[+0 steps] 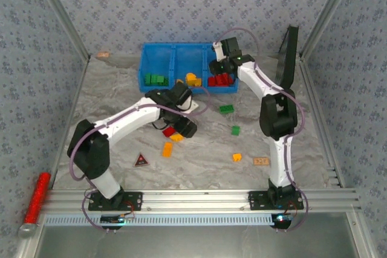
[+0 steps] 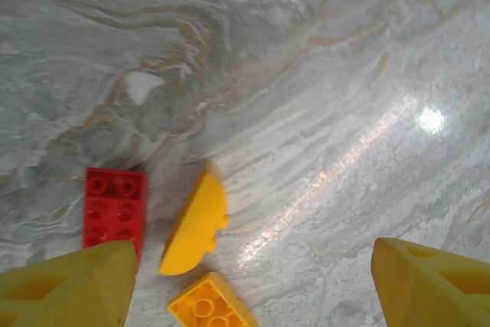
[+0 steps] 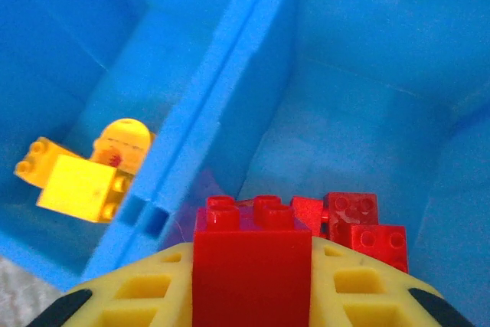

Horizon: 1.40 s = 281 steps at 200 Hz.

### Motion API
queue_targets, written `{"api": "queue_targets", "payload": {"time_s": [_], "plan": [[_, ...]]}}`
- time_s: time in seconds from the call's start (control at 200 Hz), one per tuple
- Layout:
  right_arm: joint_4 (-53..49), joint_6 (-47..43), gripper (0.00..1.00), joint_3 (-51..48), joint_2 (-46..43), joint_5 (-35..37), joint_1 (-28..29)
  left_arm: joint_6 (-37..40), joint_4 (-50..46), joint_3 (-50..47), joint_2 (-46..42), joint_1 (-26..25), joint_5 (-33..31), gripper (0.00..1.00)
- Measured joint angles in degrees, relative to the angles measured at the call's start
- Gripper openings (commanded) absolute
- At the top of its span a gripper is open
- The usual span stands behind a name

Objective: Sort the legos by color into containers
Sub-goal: Place the lego in the container.

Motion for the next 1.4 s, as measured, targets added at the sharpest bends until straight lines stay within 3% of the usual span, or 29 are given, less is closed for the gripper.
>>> {"api": "queue_targets", "payload": {"time_s": [0.365,0.654,0.854,1.139,1.404], "plan": [[-0.26,0.37,0.32,-0.81,2.78,1.46,-1.33,3.43,-2.75,5.49,7.52,-5.11,-3.91,0.80],[-1.36,-0.90,0.51,-0.83,4.70,3.19,-1.38,5.66,-4.26,23.37,19.85,-10.32,-4.90,0.81],[-1.84,-2.12,0.60,-0.83,4.70,3.21,-1.42,-3.37,-5.88,36.17,29.92,-12.33,-4.57,0.81],[-2.40,-3.17,0.68,-0.83,4.28,0.85,-1.53,-18.62,-0.83,37.29,33.38,-14.75,-4.39,0.81],[-3.32,-4.02,0.74,-0.81,0.42,-1.68,-1.70,-23.34,1.01,40.74,37.51,-16.63,-4.33,0.81]]}}
